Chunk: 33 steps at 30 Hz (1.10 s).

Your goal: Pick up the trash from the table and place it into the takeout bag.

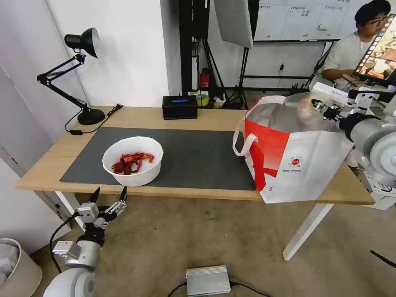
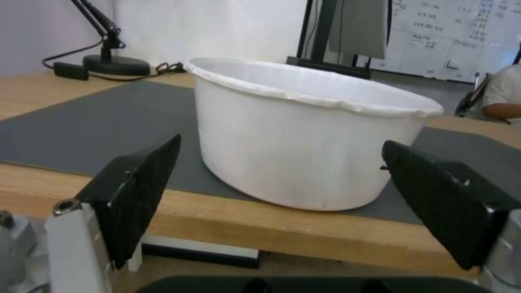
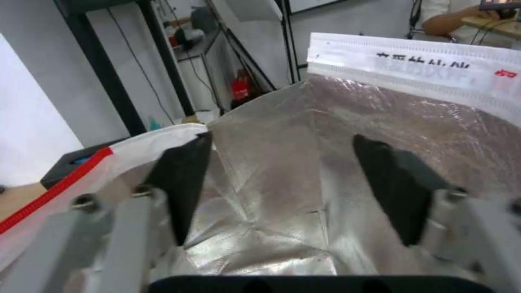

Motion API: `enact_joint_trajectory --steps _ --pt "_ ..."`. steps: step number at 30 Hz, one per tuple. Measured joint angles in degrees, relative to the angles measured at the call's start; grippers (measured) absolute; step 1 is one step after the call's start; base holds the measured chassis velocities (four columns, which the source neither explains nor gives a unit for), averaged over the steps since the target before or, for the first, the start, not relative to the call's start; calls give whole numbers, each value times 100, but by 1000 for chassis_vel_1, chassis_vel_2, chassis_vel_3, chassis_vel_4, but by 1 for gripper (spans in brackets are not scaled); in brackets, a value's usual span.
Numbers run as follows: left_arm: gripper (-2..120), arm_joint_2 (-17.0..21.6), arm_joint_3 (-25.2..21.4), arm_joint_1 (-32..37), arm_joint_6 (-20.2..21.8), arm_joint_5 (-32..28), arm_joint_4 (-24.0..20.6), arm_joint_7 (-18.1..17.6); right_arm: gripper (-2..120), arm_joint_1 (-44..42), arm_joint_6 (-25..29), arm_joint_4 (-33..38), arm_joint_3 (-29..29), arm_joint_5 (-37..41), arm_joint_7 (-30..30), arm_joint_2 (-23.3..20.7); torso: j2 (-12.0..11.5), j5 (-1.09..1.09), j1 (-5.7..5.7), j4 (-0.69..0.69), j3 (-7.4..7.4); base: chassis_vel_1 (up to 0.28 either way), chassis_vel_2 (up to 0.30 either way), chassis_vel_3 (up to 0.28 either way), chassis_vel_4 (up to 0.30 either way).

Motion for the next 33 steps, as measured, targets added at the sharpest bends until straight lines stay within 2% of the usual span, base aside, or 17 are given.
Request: enact_joint_trajectory --steps 1,4,5,8,9,11,12,13,15,16,19,24,25,28,33 --pt "100 0 0 0 0 0 0 0 69 0 0 0 0 0 0 0 0 0 0 0 0 0 0 0 0" --pt "100 -6 11 -3 3 5 -26 0 84 -100 52 42 77 -51 -95 35 0 0 0 0 0 0 0 0 0" --pt "100 -6 11 -3 3 5 -26 0 84 -100 52 42 77 -51 -95 35 0 0 0 0 0 0 0 0 0" --pt "100 -7 17 -6 5 9 -29 0 96 -236 401 78 126 -336 -415 78 0 0 0 0 0 0 0 0 0" --pt "100 -7 17 -6 5 9 -29 0 96 -236 401 78 126 -336 -415 78 0 0 0 0 0 0 0 0 0" --pt "100 -14 20 -2 5 13 -35 0 100 -408 931 158 174 -746 -908 148 0 0 0 -1 0 0 0 0 0" --pt "100 -19 12 6 5 13 -41 0 100 -521 1341 211 184 -1062 -1269 206 0 0 0 0 -1 0 0 0 0" --pt "100 -19 12 6 5 13 -41 0 100 -521 1341 211 184 -1062 -1269 206 0 0 0 0 -1 0 0 0 0" --pt "100 -18 -6 9 5 13 -42 0 100 -602 1870 232 169 -1416 -1686 280 0 0 -1 0 -1 0 0 0 0" --pt "100 -18 -6 9 5 13 -42 0 100 -602 1870 232 169 -1416 -1686 280 0 0 -1 0 -1 0 0 0 0" --pt "100 -5 -40 7 6 7 -50 0 100 -638 2780 288 24 -1868 -2194 397 0 0 -1 0 0 0 0 0 0" --pt "100 -5 -59 11 6 1 -63 0 100 -714 3190 440 -100 -2163 -2438 479 0 -1 -1 0 -1 0 0 0 0" --pt "100 -5 -64 19 6 -1 -66 1 100 -792 3459 539 -216 -2425 -2600 554 0 -1 -1 0 0 0 0 0 0" --pt "100 16 -62 23 5 -1 -70 2 100 -996 3804 747 -535 -3003 -2778 711 0 0 -1 1 0 0 0 0 0" --pt "100 54 -58 26 6 -1 -72 2 100 -1441 3977 927 -712 -3665 -2937 928 0 -1 -1 1 -1 0 0 0 0"
